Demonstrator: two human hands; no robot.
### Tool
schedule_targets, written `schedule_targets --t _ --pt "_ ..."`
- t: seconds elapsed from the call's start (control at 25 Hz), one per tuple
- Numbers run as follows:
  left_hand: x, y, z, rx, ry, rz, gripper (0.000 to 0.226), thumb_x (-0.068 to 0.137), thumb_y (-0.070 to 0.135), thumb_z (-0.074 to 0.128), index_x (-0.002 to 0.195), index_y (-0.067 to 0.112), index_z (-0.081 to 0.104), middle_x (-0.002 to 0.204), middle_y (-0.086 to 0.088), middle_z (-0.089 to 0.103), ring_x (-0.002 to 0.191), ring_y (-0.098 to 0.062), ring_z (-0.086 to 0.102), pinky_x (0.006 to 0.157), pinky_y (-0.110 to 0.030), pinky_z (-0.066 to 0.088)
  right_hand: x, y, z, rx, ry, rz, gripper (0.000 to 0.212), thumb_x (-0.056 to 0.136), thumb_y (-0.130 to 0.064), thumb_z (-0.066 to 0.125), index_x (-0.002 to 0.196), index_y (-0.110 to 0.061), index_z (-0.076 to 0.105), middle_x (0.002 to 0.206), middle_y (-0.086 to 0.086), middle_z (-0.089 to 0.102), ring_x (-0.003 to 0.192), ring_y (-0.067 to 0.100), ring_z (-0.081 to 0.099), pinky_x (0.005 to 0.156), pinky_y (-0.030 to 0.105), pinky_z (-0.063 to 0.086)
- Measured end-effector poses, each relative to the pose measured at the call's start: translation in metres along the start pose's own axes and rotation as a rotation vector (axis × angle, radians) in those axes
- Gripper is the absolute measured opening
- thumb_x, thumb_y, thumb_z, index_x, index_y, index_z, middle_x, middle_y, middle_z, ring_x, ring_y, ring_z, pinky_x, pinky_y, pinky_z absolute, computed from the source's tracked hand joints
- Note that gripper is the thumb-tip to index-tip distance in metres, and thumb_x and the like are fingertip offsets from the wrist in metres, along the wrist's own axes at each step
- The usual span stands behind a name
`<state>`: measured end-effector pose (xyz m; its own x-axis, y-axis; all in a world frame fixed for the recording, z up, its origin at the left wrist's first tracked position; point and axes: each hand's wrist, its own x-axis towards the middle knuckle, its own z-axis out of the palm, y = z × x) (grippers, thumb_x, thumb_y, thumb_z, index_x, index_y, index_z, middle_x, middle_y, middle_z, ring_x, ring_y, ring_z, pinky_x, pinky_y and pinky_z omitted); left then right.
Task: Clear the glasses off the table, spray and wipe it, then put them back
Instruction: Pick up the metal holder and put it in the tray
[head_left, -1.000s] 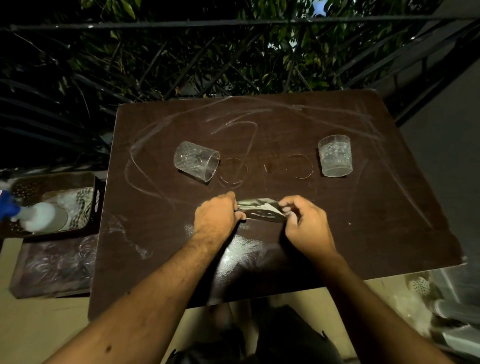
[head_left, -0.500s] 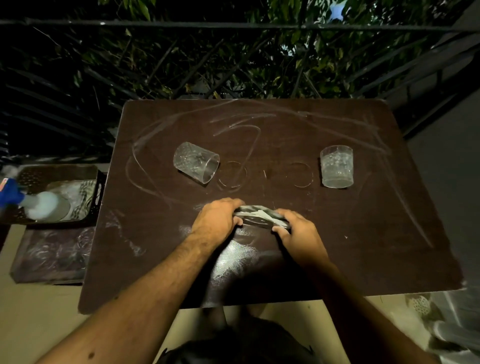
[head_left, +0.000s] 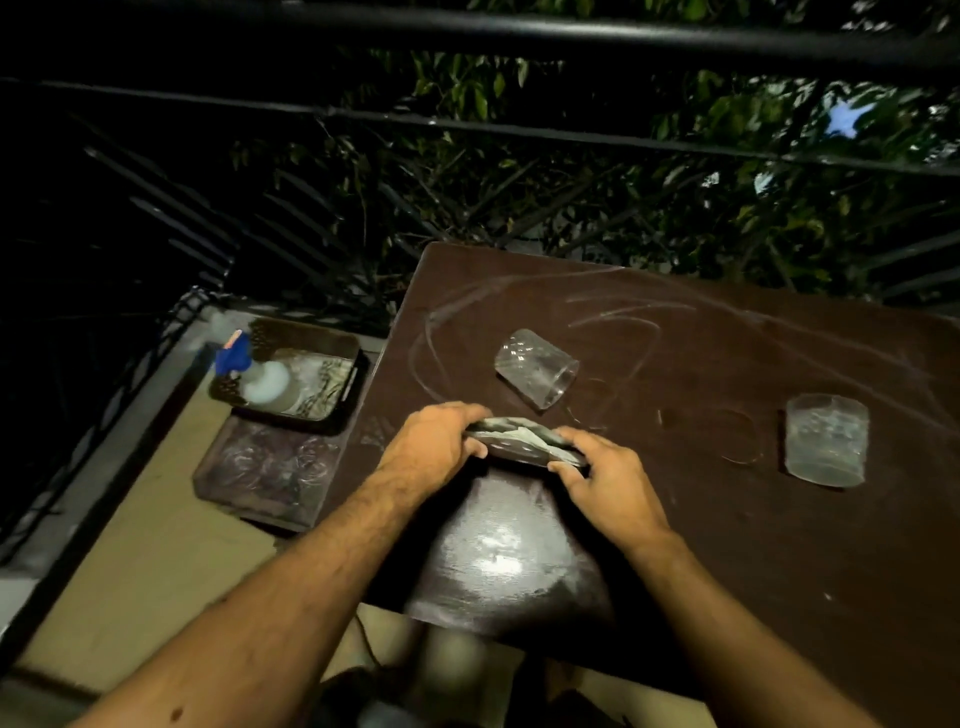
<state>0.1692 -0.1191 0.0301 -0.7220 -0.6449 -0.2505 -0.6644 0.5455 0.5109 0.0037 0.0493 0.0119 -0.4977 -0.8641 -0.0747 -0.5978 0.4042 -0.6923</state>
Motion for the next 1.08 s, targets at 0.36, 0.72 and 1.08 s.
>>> schedule_targets --t 0.36,0.72,1.08 --pt "-0.013 -0.143 -0.067 -0.024 0.033 -0.008 0.042 0.081 0.025 0.069 0.123 0.029 0.064 0.113 0.004 0.069 0.105 -0.018 0.063 0.096 -0.03 0.048 0.052 -0.1 0.112 -0.002 -0.06 -0.045 0.037 0.084 -0.021 0.072 0.12 -0.027 0.067 0.118 -0.008 0.069 0.109 0.01 0.062 0.102 0.023 0.043" --pt "-0.025 -0.253 -0.115 -0.05 0.062 -0.081 0.044 0.084 0.025 0.068 0.128 0.025 0.064 0.123 0.001 0.068 0.114 -0.019 0.06 0.101 -0.029 0.043 0.086 -0.176 0.207 -0.033 -0.135 -0.037 0.04 0.087 -0.025 0.067 0.127 -0.029 0.061 0.122 -0.008 0.066 0.111 0.011 0.061 0.1 0.026 0.045" --pt "-0.019 -0.355 -0.118 -0.042 0.079 -0.074 0.037 0.079 0.022 0.068 0.116 0.021 0.072 0.114 -0.001 0.074 0.102 -0.022 0.067 0.084 -0.01 0.034 0.11 -0.22 0.299 0.003 -0.164 0.046 0.039 0.087 -0.019 0.066 0.124 -0.029 0.061 0.12 -0.003 0.067 0.106 0.015 0.064 0.092 0.022 0.046"
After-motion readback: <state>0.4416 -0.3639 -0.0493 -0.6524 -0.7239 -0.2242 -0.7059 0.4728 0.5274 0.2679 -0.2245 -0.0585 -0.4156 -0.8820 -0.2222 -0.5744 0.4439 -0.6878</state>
